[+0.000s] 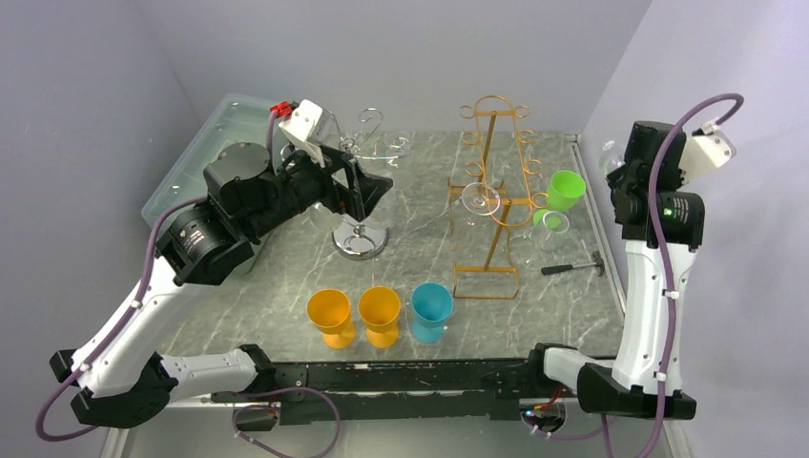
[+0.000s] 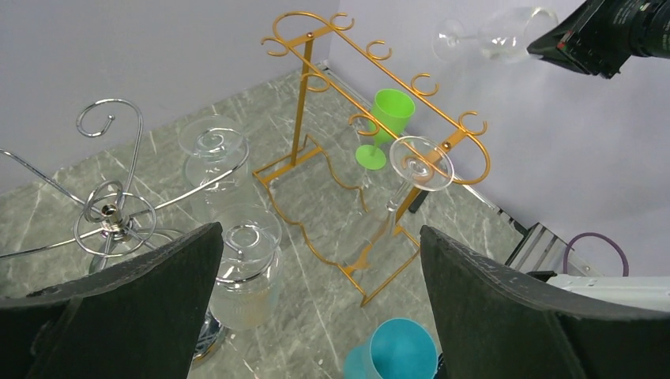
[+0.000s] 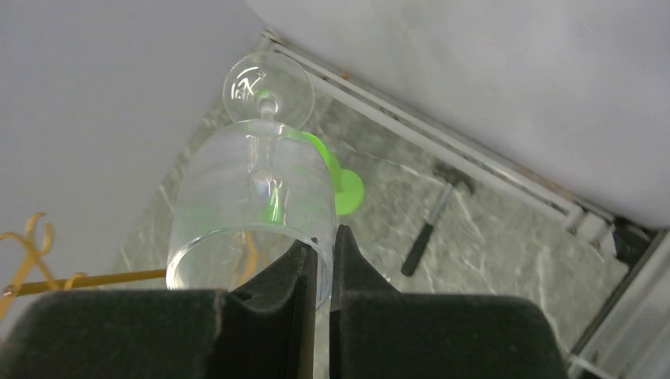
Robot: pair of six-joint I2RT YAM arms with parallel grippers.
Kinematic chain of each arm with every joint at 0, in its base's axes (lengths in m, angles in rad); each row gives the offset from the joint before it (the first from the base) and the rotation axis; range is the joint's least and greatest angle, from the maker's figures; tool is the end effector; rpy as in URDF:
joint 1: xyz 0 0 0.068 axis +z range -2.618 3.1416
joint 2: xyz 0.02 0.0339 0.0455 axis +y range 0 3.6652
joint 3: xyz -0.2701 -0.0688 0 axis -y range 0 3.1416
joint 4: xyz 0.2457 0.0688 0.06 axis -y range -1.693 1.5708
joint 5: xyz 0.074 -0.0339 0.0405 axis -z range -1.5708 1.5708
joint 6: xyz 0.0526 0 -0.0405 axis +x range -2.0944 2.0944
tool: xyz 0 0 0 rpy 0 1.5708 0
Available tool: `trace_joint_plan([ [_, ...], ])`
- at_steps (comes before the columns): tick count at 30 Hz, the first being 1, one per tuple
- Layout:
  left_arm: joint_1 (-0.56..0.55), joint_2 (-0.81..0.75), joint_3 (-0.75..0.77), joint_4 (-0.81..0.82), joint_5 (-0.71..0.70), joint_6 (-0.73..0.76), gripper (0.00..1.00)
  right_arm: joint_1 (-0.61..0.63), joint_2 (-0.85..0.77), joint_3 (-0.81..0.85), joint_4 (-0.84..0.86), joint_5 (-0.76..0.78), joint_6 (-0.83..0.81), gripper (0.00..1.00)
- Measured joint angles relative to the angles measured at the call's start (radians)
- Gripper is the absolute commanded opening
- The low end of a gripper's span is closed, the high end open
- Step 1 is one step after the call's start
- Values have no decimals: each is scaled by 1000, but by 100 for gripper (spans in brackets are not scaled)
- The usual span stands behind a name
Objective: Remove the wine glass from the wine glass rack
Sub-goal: Place the wine glass at the center of the board.
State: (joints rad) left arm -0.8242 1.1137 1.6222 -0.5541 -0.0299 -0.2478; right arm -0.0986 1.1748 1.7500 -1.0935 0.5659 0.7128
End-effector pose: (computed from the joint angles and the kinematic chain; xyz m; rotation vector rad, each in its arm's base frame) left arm 0.1456 -0.1550 0.5221 0.4535 1.6141 -0.7964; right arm 0.1885 -0.0470 0.4880 1.0886 1.6872 -0.2010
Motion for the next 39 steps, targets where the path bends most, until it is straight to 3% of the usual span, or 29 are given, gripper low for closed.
trace_joint_plan([
  [10, 0, -24, -14, -5, 34, -1, 100, -182, -85, -207, -111, -95, 32, 0],
  [22, 0, -25, -16, -5, 33, 0, 99, -315, 50, -238, -115, -293, -21, 0],
  [39, 1, -25, -45, -6, 52, -1, 99, -333, 210, -309, -65, -393, -52, 0],
])
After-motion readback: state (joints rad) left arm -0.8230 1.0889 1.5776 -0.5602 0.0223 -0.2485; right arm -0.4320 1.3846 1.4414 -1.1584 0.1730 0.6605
